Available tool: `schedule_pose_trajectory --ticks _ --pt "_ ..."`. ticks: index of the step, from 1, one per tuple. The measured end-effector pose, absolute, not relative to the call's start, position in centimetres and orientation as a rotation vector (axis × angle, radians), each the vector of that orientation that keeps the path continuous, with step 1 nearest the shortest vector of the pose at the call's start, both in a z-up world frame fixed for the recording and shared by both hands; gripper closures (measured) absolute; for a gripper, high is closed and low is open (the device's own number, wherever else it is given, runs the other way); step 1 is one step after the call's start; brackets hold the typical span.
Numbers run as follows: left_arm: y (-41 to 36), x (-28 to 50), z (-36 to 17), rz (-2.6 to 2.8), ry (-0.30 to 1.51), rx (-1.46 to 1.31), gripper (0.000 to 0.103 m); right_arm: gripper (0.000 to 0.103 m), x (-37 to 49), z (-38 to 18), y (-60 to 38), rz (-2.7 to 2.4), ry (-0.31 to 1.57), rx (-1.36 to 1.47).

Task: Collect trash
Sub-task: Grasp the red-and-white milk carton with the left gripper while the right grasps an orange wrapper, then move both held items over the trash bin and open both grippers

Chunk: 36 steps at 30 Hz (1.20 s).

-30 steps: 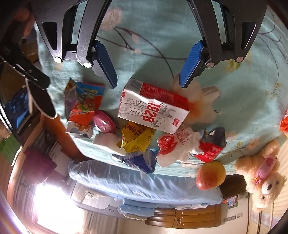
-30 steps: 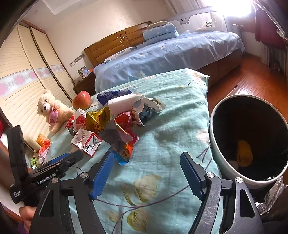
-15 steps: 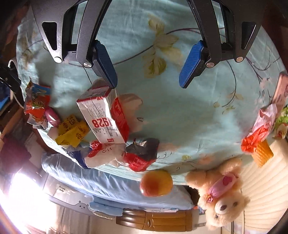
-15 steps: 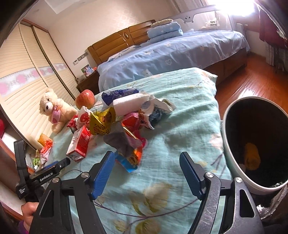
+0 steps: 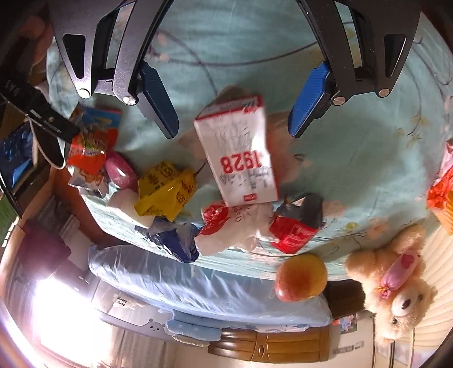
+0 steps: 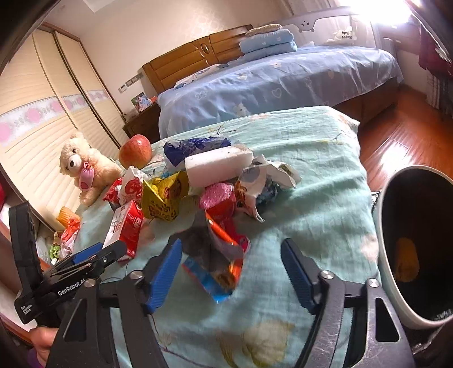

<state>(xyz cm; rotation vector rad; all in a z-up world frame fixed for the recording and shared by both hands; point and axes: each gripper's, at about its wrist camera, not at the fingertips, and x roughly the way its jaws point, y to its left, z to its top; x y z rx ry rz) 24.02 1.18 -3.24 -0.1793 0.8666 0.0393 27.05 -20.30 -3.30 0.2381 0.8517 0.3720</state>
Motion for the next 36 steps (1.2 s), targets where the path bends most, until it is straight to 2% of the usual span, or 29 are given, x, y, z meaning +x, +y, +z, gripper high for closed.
schedule_pose_trajectory --ticks 3,4,5,10,22,25,30,32,36 --pt "0.4 24.7 -3.9 0.058 0.885 -0.133 0.024 0.052 27.8 -3.8 -19.8 0.387 0.877 0.237" --pt "0.4 24.9 -4.2 0.054 0.896 -0.128 0.04 0.064 27.9 -4.0 -19.6 0.391 0.887 0.233" --pt "0.5 25.0 -4.5 0.044 0.91 -0.135 0.051 0.074 27.9 -4.2 -19.5 0.392 0.896 0.229" --pt "0.8 24.0 -4.1 0.024 0.879 -0.142 0.054 0.088 27.1 -3.7 -20.0 0.401 0.873 0.235" --pt "-2.1 19.7 -3.3 -0.102 0.865 -0.117 0.055 0.092 23.6 -3.4 -21.8 0.395 0.869 0.262" --pt "-3.2 19.3 -3.0 -0.132 0.859 -0.1 0.055 0.086 23.2 -3.8 -22.8 0.379 0.877 0.292" --pt "-4.8 18.7 -2.3 -0.165 0.848 -0.079 0.055 0.085 22.6 -4.0 -24.3 0.338 0.872 0.313" --pt "-5.5 18.6 -2.0 -0.183 0.845 -0.075 0.055 0.094 22.3 -3.7 -24.4 0.331 0.859 0.3" --pt "-7.2 18.1 -1.3 -0.222 0.829 -0.054 0.055 0.097 21.6 -2.9 -25.3 0.315 0.831 0.287"
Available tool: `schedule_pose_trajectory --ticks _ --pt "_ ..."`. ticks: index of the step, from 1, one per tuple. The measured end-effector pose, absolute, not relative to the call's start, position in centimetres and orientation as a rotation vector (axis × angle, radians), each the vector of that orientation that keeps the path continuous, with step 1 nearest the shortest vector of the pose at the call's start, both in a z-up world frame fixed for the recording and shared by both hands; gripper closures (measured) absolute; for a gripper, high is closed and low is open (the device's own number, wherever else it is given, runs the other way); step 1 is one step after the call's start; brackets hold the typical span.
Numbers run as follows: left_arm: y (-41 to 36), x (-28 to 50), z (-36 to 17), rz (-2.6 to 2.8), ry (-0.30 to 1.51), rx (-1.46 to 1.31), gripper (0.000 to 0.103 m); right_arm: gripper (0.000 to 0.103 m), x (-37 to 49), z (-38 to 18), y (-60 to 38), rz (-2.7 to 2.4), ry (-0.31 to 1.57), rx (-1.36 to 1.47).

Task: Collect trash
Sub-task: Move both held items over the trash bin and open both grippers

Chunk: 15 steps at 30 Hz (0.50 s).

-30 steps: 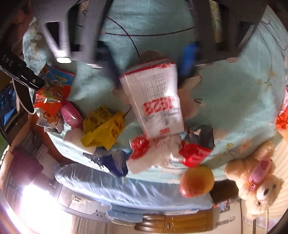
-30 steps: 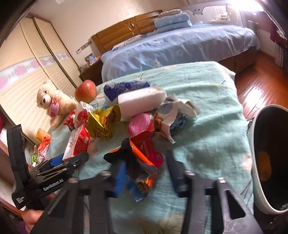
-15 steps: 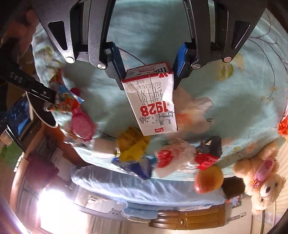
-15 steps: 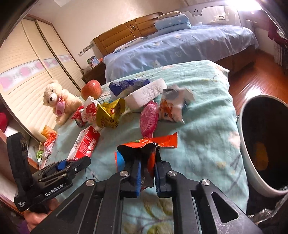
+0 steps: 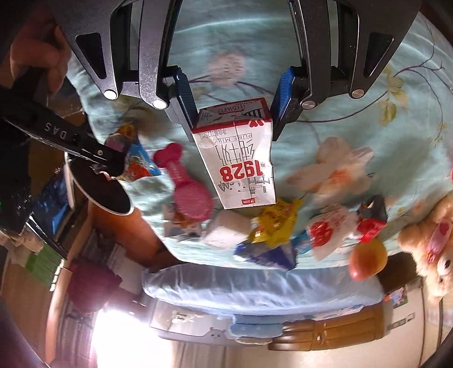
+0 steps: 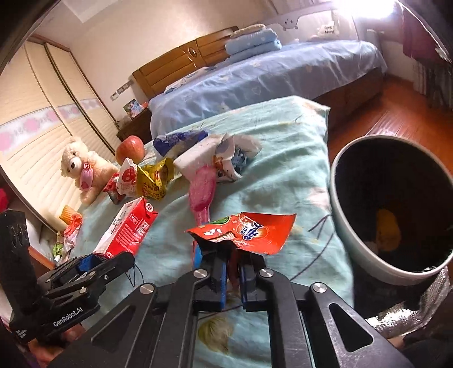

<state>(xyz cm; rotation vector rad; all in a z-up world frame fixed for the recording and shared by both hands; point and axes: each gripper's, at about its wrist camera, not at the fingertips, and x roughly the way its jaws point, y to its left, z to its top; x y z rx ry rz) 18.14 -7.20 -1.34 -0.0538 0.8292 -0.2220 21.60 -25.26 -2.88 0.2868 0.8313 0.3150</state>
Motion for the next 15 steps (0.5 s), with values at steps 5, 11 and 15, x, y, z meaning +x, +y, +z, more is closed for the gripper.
schedule_pose_trajectory --ticks 5,11,15 --pt "-9.3 17.7 -0.6 -0.279 0.811 -0.031 0.055 0.097 21.1 -2.5 -27.0 0.287 0.818 0.287" --pt "-12.8 17.5 -0.3 -0.358 0.804 0.013 0.055 0.097 20.5 -2.2 -30.0 0.226 0.806 0.302" --pt "-15.1 17.6 -0.4 -0.404 0.806 0.043 0.055 0.097 20.4 -2.3 -32.2 0.176 0.805 0.312"
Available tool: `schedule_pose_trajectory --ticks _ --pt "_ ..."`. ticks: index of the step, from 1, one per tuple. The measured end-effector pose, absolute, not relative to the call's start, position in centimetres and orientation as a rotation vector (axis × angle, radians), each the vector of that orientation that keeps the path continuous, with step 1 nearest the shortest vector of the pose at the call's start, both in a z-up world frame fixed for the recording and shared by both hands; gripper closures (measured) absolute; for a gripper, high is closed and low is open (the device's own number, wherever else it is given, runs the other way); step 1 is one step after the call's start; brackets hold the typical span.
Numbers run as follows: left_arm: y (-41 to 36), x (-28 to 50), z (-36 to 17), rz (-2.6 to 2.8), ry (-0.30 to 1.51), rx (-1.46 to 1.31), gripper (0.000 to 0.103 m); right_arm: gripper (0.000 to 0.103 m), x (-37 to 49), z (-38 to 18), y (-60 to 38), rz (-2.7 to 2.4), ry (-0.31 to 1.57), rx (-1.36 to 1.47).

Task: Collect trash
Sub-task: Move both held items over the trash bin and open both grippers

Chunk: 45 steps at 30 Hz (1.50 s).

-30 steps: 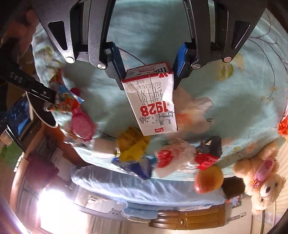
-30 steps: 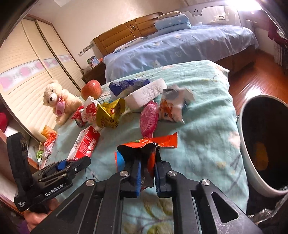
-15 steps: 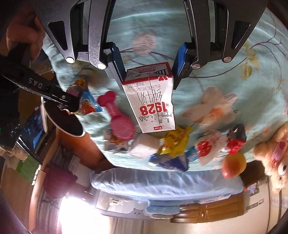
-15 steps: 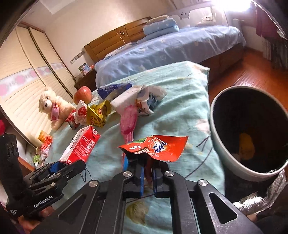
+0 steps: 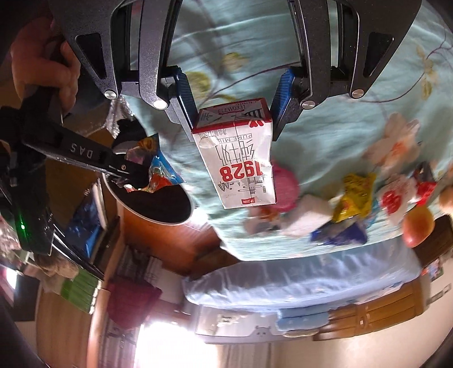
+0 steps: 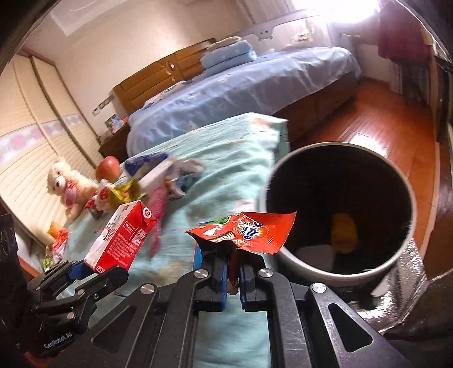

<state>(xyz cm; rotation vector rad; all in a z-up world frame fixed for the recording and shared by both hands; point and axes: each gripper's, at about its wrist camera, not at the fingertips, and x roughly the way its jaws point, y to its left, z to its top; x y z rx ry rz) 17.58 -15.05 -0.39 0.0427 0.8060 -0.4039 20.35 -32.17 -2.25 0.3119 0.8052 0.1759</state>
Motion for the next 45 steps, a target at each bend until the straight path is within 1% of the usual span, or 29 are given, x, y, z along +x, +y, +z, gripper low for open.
schedule_pose_trajectory --ticks 12,21,36,45 --pt "-20.8 18.9 0.0 -0.505 0.801 0.111 0.055 0.097 20.9 -2.5 -38.0 0.051 0.81 0.332" --pt "-24.1 20.5 -0.3 -0.555 0.828 0.15 0.055 0.097 22.3 -2.8 -39.9 0.02 0.836 0.331" --pt "-26.8 22.7 -0.8 -0.579 0.863 0.167 0.055 0.097 24.5 -2.9 -42.4 -0.003 0.874 0.336" --pt "-27.6 23.4 -0.8 -0.585 0.87 0.166 0.055 0.093 25.4 -3.2 -42.7 0.002 0.901 0.333"
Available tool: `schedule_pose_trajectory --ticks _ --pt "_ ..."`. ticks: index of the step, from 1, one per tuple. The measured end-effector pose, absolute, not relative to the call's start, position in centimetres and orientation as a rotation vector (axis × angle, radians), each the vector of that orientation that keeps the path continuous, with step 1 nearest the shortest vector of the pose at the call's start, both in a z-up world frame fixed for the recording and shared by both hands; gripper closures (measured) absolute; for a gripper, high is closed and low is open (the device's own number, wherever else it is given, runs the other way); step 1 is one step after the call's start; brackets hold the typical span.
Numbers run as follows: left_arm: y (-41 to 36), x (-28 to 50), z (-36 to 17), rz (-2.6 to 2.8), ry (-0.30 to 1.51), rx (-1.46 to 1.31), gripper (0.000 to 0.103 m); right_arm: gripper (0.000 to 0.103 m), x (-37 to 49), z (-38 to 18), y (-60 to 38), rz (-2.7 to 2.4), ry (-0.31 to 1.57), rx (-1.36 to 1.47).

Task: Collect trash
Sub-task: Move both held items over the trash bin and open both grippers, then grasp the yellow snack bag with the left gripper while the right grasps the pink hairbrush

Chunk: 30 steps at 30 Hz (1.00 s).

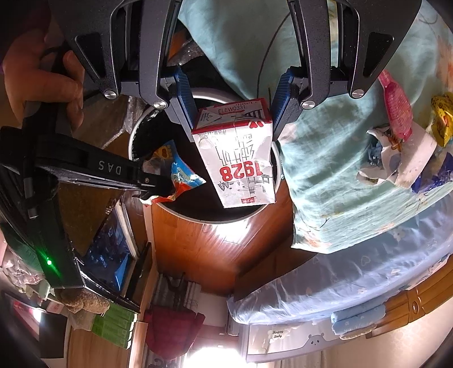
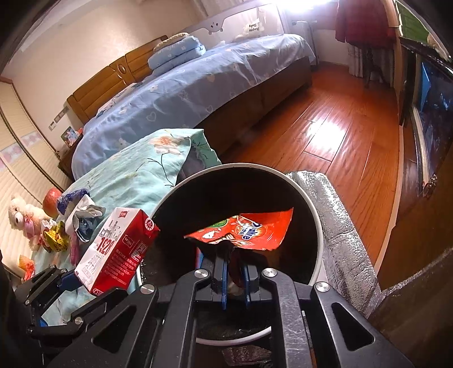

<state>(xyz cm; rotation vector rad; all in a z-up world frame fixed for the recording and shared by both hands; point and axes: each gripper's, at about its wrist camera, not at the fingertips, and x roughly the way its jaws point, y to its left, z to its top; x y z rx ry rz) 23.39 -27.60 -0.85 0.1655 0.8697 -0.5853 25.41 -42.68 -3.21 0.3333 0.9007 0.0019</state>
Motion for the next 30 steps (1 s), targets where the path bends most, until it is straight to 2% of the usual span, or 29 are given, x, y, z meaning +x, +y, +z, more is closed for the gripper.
schedule_pose_trajectory --ticks 6,10,15,19,21,23,26,30 --pt "-27.7 23.6 -0.7 -0.6 0.873 0.154 0.054 0.092 25.7 -3.2 -43.1 -0.008 0.913 0.336" --pt "-27.1 23.4 -0.4 -0.591 0.863 0.148 0.047 0.075 25.6 -2.9 -43.2 -0.018 0.909 0.335" --pt "-25.0 22.7 0.0 -0.561 0.849 0.107 0.043 0.069 25.1 -2.6 -43.0 -0.021 0.897 0.338" --pt "-22.9 21.8 0.1 -0.525 0.84 0.073 0.04 0.061 24.4 -2.2 -42.4 -0.014 0.873 0.357" --pt "-21.5 21.3 0.0 -0.501 0.837 0.054 0.039 0.051 23.8 -1.9 -41.7 -0.005 0.852 0.365" --pt "-20.0 20.9 -0.3 -0.474 0.841 0.035 0.039 0.037 23.1 -1.7 -40.8 0.008 0.826 0.37" --pt "-17.6 20.3 -0.8 -0.433 0.851 0.0 0.039 0.027 22.1 -1.6 -38.8 0.04 0.79 0.378" --pt "-14.2 19.7 -1.3 -0.365 0.855 -0.041 0.039 0.025 21.3 -1.9 -35.8 0.083 0.771 0.361"
